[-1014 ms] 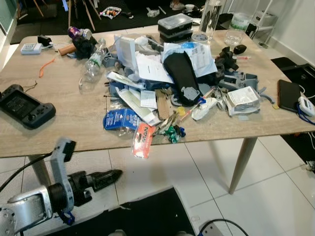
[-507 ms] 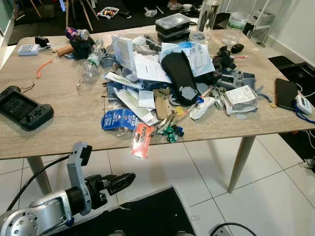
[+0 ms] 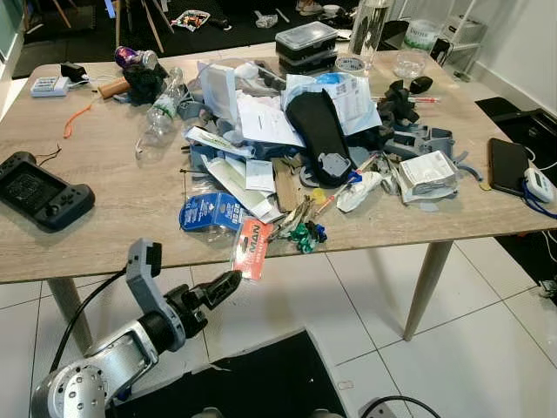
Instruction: Picking trash to rubbish bin
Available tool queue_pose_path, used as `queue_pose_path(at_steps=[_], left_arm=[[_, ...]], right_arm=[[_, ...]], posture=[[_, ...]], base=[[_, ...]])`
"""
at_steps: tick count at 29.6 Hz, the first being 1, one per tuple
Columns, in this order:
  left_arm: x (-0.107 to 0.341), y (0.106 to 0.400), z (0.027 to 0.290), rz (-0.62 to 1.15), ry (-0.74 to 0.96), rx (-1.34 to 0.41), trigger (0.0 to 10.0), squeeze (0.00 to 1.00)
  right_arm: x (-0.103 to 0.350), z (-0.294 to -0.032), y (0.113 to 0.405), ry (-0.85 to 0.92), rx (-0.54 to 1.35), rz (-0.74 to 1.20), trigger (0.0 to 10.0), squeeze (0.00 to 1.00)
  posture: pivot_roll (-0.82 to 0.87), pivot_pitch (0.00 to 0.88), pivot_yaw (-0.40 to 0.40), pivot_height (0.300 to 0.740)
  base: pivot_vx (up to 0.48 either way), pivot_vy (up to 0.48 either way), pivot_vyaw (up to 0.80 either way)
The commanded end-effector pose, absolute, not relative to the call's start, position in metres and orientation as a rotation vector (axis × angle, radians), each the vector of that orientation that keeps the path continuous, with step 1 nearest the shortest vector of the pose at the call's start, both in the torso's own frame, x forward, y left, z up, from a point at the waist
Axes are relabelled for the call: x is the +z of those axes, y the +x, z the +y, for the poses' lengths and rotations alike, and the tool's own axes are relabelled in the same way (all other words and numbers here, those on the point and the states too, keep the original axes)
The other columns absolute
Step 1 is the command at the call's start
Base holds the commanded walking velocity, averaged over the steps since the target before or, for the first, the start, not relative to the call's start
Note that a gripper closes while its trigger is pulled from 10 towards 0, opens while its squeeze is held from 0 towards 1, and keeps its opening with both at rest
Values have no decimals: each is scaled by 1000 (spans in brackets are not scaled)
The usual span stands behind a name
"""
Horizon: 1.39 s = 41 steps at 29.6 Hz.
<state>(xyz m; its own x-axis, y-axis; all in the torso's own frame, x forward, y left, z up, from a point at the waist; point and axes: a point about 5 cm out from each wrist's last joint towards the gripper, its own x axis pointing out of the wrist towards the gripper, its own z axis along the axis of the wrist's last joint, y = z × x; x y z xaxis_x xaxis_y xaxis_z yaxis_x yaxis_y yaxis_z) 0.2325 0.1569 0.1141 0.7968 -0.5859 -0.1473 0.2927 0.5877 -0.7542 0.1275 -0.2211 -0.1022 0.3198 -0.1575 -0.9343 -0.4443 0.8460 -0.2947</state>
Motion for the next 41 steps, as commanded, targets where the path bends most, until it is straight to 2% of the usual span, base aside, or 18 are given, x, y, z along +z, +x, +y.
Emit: queue_pose_path(at_steps=[1,4,14,28,41], left_arm=[[102,230,162,426,-773,-494,10000,0],[94,229,163,441,-715,-502,10000,0],[84,232,164,405,-711,-506,10000,0],[76,244,147,335,-705,-622,10000,0],[72,246,134,322,-708,-653,10000,0]], right_arm=[[-104,-225,119,-558,196,1275,10000,0],[-104,-226,118,-556,196,1277,10000,0],[-104,-226,116,-553,194,1278,10000,0],[-103,-226,121,-553,185,1271,10000,0],[-103,-223,123,-547,186,1269,10000,0]], posture=[[20,147,25,740],[22,147,26,740],[22,147,26,740],[-2,144,22,740],[-9,143,23,740]], base=[[0,0,0],[0,0,0],[0,0,0],[0,0,0],[0,0,0]])
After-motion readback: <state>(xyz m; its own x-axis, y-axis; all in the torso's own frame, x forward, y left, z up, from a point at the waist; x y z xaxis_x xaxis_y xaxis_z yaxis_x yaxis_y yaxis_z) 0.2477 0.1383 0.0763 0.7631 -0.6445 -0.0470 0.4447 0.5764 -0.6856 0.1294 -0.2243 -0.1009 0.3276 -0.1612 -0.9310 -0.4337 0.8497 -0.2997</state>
